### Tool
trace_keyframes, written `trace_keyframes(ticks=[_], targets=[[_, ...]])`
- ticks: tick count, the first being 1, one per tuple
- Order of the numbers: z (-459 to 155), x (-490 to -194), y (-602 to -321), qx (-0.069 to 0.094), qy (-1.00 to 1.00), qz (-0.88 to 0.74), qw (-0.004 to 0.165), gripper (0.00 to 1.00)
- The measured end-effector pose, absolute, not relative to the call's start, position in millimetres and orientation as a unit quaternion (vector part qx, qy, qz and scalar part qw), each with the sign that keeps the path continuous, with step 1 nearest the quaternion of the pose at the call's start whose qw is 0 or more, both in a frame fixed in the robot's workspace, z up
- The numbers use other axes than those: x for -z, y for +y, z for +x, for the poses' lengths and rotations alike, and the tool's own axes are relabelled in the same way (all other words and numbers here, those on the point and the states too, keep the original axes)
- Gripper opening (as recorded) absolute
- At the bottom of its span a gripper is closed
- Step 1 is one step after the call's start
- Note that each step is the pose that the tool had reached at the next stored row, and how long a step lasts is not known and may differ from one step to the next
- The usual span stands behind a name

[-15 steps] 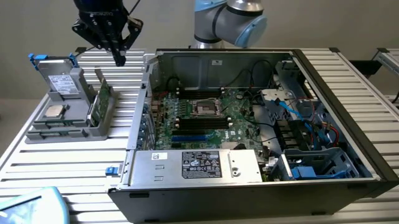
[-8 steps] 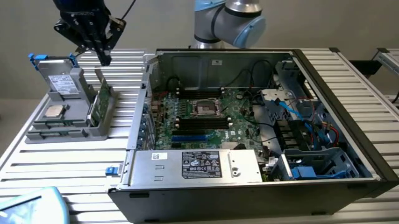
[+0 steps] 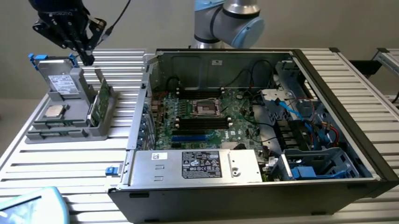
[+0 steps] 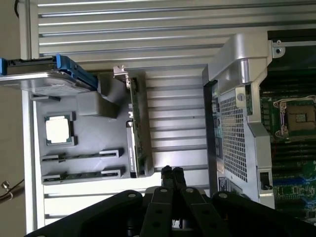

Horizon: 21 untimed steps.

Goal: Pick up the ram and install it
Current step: 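Reach for the ram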

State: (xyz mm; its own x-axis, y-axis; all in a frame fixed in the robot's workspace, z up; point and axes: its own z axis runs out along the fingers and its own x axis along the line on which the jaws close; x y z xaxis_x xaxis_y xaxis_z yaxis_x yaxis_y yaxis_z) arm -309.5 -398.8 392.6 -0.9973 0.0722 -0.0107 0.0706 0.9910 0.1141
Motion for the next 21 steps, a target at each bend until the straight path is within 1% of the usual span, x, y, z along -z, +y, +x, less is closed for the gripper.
trace_keyframes(ticks=[3, 9, 11, 21], targets=[[-323, -393, -399, -0.057, 0.998, 0.036, 0.002, 0.11], [-342, -392, -399, -0.056, 0.997, 0.038, -0.031, 0.11], [-350, -392, -399, -0.055, 0.997, 0.038, -0.038, 0.11], [-387, -388, -400, -0.054, 0.997, 0.036, -0.041, 0.11]])
